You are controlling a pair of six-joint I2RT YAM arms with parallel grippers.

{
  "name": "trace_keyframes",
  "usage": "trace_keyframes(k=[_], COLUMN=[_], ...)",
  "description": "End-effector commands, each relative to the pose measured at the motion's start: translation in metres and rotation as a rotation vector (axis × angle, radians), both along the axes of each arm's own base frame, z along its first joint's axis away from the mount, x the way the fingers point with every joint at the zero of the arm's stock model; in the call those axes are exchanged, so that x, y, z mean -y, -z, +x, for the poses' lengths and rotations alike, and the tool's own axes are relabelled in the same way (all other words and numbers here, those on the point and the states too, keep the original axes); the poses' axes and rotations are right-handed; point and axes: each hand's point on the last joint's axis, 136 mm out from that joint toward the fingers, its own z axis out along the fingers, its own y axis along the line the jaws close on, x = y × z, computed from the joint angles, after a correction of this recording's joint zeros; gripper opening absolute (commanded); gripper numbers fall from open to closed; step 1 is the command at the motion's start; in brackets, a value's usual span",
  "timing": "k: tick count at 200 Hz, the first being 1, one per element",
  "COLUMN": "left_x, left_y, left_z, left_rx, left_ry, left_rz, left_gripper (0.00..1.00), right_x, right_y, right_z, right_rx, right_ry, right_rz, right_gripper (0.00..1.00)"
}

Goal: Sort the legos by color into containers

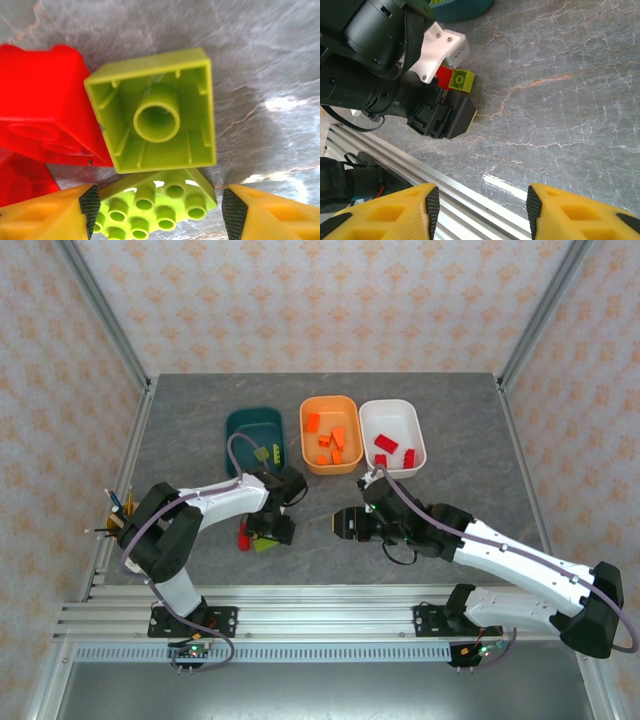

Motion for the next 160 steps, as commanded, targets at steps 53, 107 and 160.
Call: trace_keyframes(k=[53, 107, 160], left_x=[0.011, 0.016, -0.01], left_y=[-0.003, -0.007, -0.015], left_z=[-0.015, -0.023, -0.022], left_rx=[0.002, -0.009, 0.041], left_ry=[-0.078, -0.112, -0.04], left_rz=[-0.063, -0.091, 0.027], left_gripper=[0.7, 0.75, 0.78], right_x=[0.006, 0.008, 0.01], right_y=[0.009, 0.01, 0.011], right_z=[-0.001, -0.001, -0.002], right_rx=[-0.005, -0.01, -0.014], right_ry=[0.024, 0.03, 0.042], right_rz=[-0.026, -0.03, -0.021], right_gripper=[0.51, 0.51, 0.51])
